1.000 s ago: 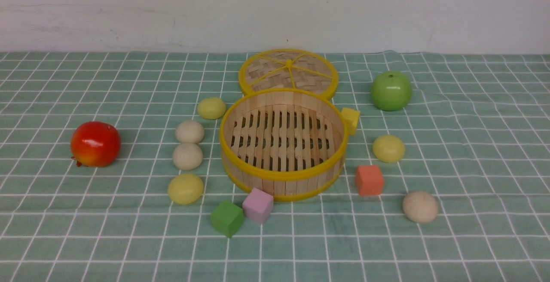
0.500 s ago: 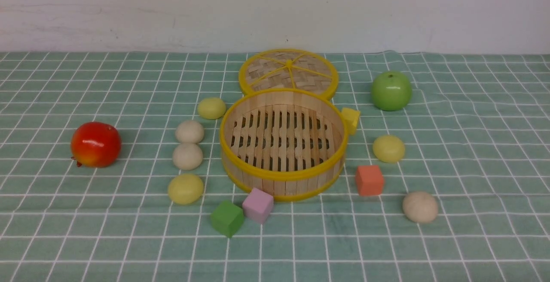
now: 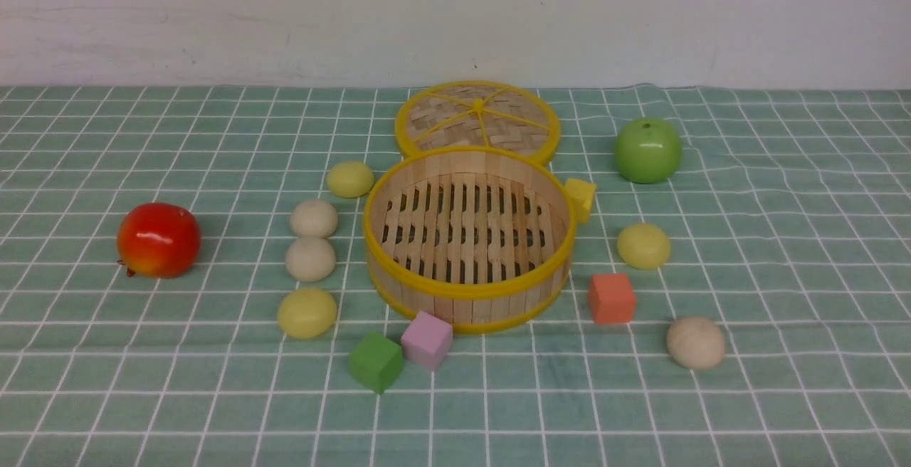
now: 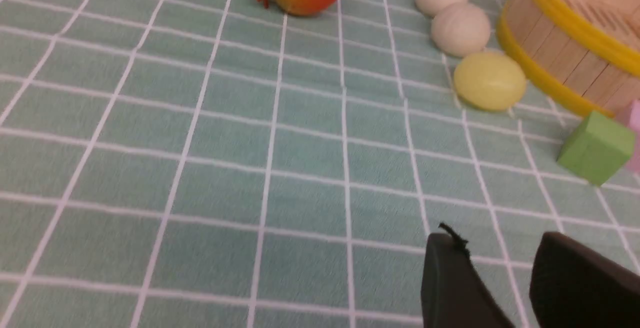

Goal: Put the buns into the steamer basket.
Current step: Use the left arm to grab a steamed stuffed bun

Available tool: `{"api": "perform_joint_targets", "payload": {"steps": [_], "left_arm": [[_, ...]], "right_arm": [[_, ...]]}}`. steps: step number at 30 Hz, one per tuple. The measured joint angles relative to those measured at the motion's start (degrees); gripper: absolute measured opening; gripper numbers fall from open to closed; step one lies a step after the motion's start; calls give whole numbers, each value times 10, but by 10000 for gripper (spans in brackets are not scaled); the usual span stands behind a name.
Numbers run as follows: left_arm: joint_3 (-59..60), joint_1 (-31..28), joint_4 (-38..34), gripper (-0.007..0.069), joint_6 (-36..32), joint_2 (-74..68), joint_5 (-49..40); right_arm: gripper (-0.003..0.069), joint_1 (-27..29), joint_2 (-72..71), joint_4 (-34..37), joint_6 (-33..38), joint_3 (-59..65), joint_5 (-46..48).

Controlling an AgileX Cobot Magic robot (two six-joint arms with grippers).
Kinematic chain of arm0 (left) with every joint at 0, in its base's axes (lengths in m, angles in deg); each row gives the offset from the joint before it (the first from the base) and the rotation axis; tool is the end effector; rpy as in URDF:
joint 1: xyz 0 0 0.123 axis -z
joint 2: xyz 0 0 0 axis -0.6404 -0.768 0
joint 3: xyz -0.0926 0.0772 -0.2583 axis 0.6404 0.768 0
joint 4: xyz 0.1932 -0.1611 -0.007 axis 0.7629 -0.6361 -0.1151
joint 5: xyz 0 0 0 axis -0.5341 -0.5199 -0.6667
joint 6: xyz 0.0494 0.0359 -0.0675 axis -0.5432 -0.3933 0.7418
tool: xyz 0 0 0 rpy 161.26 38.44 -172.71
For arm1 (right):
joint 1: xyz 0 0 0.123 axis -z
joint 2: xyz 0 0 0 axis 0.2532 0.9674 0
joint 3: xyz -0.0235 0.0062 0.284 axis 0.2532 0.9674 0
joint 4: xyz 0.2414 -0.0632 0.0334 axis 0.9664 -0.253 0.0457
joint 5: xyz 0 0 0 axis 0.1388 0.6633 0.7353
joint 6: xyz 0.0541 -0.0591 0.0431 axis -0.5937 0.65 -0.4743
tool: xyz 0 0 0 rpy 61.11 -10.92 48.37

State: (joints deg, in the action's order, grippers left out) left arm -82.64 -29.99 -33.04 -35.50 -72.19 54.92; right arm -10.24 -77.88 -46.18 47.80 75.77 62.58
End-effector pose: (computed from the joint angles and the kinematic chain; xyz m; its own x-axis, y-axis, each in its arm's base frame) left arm 0.0530 -0.0040 0.1715 -0.3031 -0.2561 -0.9179 0.0266 0.9606 -0.2768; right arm 0.0521 -0.0033 0.1743 -0.2975 0.0075 -0.9547 0.0649 0.9978 -0.0124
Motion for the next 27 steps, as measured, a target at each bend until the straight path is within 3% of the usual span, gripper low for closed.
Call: {"api": "perform_joint_targets", "payload": {"steps": [10,15,18,22,27], "left_arm": [[0,0,4,238,0,0,206],[0,0,-9,238,0,0,247],[0,0,-42,238,0,0,295],[-1,0,-140,238,0,0,372],[-53,0,-184,238,-8,0,354]], "right_arm": [[238,0,0,0,0,0,0],[238,0,0,0,0,0,0],[238,0,0,0,0,0,0],[238,0,0,0,0,0,0],[238,0,0,0,0,0,0]]}}
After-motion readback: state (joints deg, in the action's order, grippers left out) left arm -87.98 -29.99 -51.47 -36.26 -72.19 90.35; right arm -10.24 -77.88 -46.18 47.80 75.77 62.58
